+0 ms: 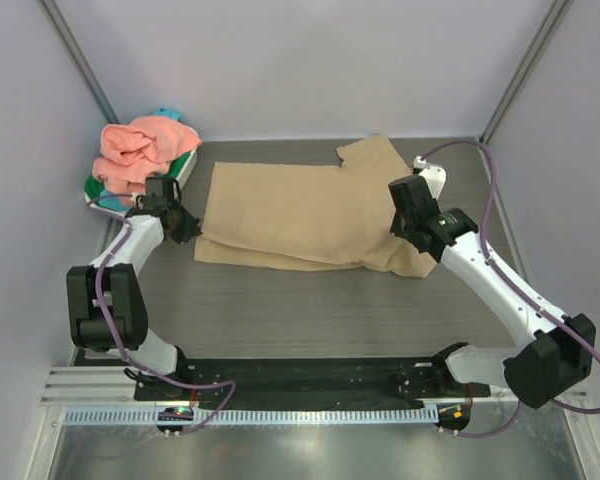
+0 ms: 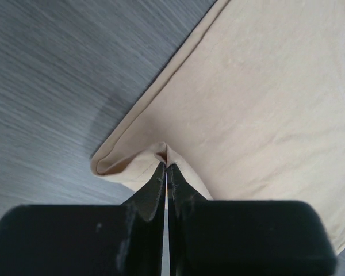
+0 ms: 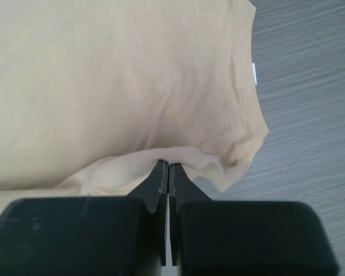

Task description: Fold and stack the t-shirts

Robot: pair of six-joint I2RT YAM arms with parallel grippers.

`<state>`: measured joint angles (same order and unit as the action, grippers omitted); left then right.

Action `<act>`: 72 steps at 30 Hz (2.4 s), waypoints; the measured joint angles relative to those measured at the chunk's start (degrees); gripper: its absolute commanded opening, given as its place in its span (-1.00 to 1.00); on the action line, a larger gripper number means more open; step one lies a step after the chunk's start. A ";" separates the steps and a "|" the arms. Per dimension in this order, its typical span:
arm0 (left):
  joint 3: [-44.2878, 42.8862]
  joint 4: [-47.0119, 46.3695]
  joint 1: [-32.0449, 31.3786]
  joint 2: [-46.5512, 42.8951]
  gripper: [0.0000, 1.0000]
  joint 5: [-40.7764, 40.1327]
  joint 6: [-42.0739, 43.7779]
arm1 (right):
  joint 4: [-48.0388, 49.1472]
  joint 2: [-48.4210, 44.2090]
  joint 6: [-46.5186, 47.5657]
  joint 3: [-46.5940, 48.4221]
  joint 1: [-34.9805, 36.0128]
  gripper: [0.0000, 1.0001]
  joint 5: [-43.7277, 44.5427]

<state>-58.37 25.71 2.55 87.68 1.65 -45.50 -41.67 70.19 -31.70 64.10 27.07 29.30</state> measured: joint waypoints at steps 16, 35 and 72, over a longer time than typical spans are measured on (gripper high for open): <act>-12.74 0.00 -1.09 14.01 -1.00 0.13 1.44 | 4.44 14.47 4.48 7.45 -11.41 -0.98 -5.99; -23.12 7.34 -1.70 19.39 0.32 -0.96 4.13 | 6.32 37.73 7.15 25.53 -24.02 0.94 -15.74; 13.38 -21.42 -0.79 5.14 -0.79 4.00 -3.32 | 26.93 12.61 -2.45 -25.46 -33.64 -0.98 -31.58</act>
<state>-44.99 4.29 1.76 92.82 5.65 -48.82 -14.74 82.81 -34.15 38.63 -6.57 -2.28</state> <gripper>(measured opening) 0.293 0.046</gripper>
